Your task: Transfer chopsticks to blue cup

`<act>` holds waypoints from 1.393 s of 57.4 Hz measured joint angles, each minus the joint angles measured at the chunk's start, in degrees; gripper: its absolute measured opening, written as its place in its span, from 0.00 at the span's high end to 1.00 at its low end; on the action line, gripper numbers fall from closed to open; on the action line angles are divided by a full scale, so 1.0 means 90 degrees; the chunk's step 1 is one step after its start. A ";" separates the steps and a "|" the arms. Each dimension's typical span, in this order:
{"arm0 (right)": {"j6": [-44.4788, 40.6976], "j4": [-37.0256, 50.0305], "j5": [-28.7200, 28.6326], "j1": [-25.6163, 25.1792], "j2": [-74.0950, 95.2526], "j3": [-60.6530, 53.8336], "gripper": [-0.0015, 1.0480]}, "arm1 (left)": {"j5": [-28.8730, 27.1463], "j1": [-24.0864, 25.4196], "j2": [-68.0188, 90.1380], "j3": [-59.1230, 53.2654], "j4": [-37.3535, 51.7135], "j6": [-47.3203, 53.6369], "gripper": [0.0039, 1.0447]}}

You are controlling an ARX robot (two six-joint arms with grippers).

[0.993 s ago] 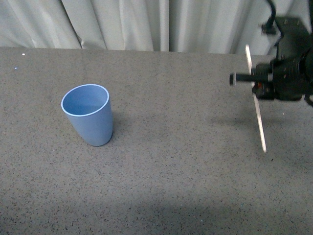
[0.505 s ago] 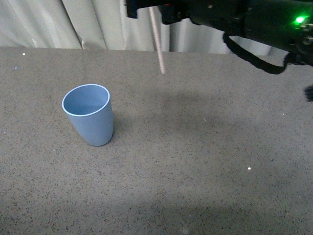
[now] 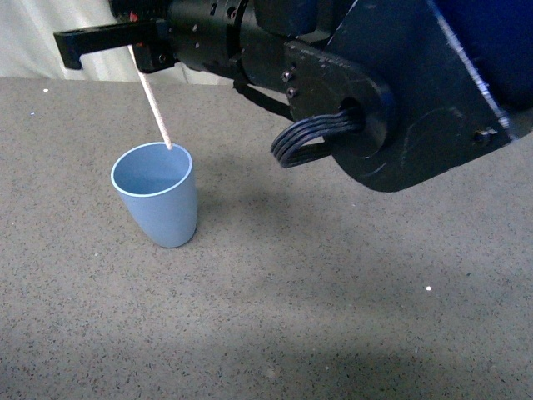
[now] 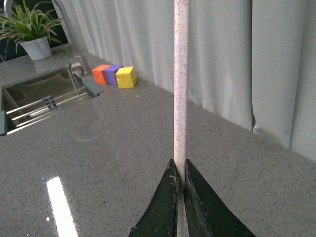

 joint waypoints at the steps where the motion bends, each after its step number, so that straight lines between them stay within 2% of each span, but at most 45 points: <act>1: 0.0000 -0.0005 -0.0002 0.0015 0.0070 0.0027 0.99 | -0.0002 0.0000 0.0000 0.0000 0.0000 -0.0002 0.06; 27: -0.0104 -0.0134 -0.0039 0.0117 0.0578 0.0063 0.99 | 0.0000 0.0000 0.0000 0.0000 0.0000 0.0000 0.06; 40: -0.0223 -0.0267 -0.0245 0.0075 0.0386 -0.0328 0.63 | 0.0000 0.0000 0.0000 0.0000 0.0000 0.0000 0.06; 48: -0.0221 -0.0109 -0.0131 0.0015 -0.0049 -0.0704 0.41 | 0.0000 0.0000 0.0000 0.0000 0.0000 0.0000 0.06; 55: -0.0092 0.0090 0.0359 -0.0090 -0.0512 -0.1195 0.23 | 0.0000 0.0000 0.0000 0.0000 0.0000 0.0000 0.06; 61: -0.0022 -0.0012 0.1243 -0.0304 -0.0964 -0.1698 0.07 | 0.0000 0.0000 0.0000 0.0000 0.0000 -0.0002 0.06; 65: 0.0017 -0.0364 0.2195 -0.0661 -0.1404 -0.2174 0.10 | 0.0000 0.0000 0.0000 0.0000 0.0000 0.0000 0.06; 80: 0.0243 -0.0988 0.3092 -0.2127 -0.3121 -0.3878 0.09 | 0.0000 0.0000 0.0000 0.0000 0.0000 0.0000 0.06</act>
